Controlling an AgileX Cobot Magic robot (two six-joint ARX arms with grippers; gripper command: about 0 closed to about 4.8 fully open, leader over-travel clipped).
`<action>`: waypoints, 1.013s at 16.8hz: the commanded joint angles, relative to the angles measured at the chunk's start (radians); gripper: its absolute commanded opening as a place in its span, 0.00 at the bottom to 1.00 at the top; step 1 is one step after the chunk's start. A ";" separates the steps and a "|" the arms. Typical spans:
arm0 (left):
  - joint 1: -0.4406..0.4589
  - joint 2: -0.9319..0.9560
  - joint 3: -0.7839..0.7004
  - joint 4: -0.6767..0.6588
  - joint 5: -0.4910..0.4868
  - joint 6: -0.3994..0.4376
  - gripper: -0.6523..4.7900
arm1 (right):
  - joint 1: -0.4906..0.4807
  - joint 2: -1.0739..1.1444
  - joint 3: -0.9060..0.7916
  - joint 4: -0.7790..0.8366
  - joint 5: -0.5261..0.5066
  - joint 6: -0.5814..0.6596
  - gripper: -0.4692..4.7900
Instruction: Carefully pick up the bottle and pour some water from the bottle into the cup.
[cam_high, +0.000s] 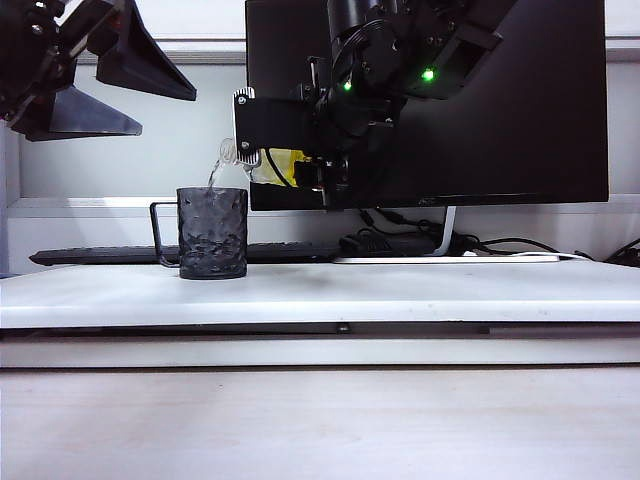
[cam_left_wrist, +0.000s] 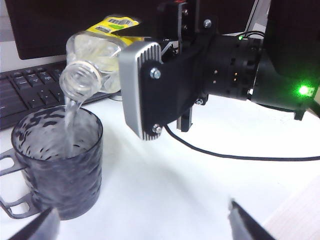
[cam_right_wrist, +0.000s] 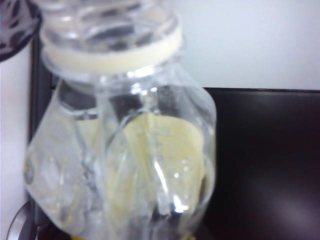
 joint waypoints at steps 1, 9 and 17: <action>0.001 -0.004 0.003 0.011 0.008 0.004 1.00 | 0.001 -0.011 0.011 0.057 0.002 -0.005 0.49; 0.001 -0.004 0.003 0.011 0.011 0.004 1.00 | -0.003 -0.011 0.011 0.072 0.006 -0.028 0.49; 0.001 -0.004 0.003 0.011 0.011 0.004 1.00 | -0.005 -0.011 0.011 0.078 0.005 -0.036 0.49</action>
